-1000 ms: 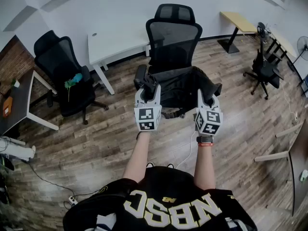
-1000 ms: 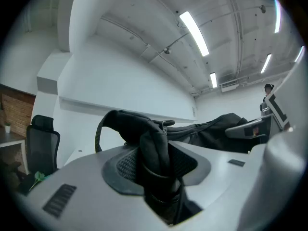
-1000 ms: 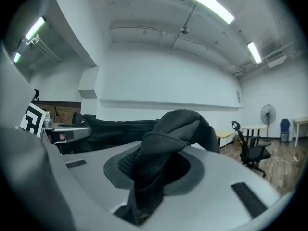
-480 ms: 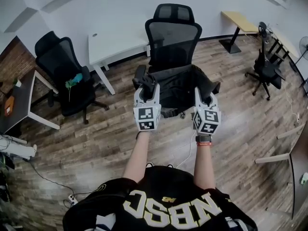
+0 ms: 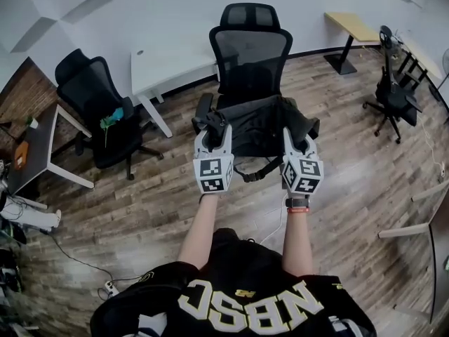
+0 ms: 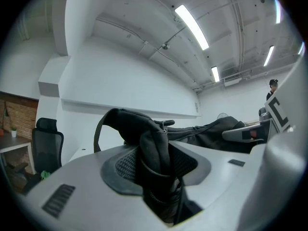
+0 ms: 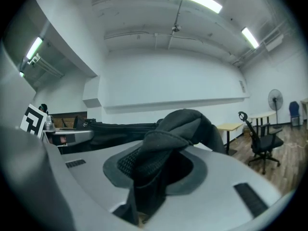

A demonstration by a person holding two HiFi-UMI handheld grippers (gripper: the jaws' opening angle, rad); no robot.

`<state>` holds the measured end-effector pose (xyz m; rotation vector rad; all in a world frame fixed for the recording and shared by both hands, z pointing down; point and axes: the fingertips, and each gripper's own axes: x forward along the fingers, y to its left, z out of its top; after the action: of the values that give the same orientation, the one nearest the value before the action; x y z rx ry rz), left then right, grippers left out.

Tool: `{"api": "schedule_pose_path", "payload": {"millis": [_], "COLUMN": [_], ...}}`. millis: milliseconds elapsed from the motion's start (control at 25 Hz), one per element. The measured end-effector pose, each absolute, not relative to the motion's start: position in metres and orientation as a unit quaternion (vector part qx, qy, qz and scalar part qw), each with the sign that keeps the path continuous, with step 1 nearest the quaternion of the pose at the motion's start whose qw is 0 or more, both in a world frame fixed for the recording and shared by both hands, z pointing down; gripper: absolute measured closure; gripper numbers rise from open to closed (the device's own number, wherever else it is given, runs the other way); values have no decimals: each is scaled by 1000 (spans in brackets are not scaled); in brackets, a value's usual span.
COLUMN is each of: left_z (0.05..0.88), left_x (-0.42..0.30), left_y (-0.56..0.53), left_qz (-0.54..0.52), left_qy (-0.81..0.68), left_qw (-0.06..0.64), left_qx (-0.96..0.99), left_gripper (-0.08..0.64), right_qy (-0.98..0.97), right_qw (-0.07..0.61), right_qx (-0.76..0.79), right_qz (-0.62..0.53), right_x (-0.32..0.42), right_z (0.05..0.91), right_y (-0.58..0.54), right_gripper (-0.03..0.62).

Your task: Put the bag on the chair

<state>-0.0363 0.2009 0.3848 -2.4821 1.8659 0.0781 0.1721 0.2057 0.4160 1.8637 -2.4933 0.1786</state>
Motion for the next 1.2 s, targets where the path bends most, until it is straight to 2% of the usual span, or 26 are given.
{"api": "schedule_pose_path", "payload": {"millis": [360, 1200], "left_z": [405, 386], "left_x": [-36, -78], "left_y": [169, -84], "left_qz": [19, 52], "left_qy": [598, 570], "left_qw": [-9, -33], "left_qx": [-801, -819], "left_gripper": [382, 377], "right_qy": [-795, -775], "right_qw": [19, 19], "right_qx": [599, 622], "right_qz": [94, 109], "right_x": [170, 128], "right_z": [445, 433], "right_y": [174, -58], "right_gripper": [474, 463]}}
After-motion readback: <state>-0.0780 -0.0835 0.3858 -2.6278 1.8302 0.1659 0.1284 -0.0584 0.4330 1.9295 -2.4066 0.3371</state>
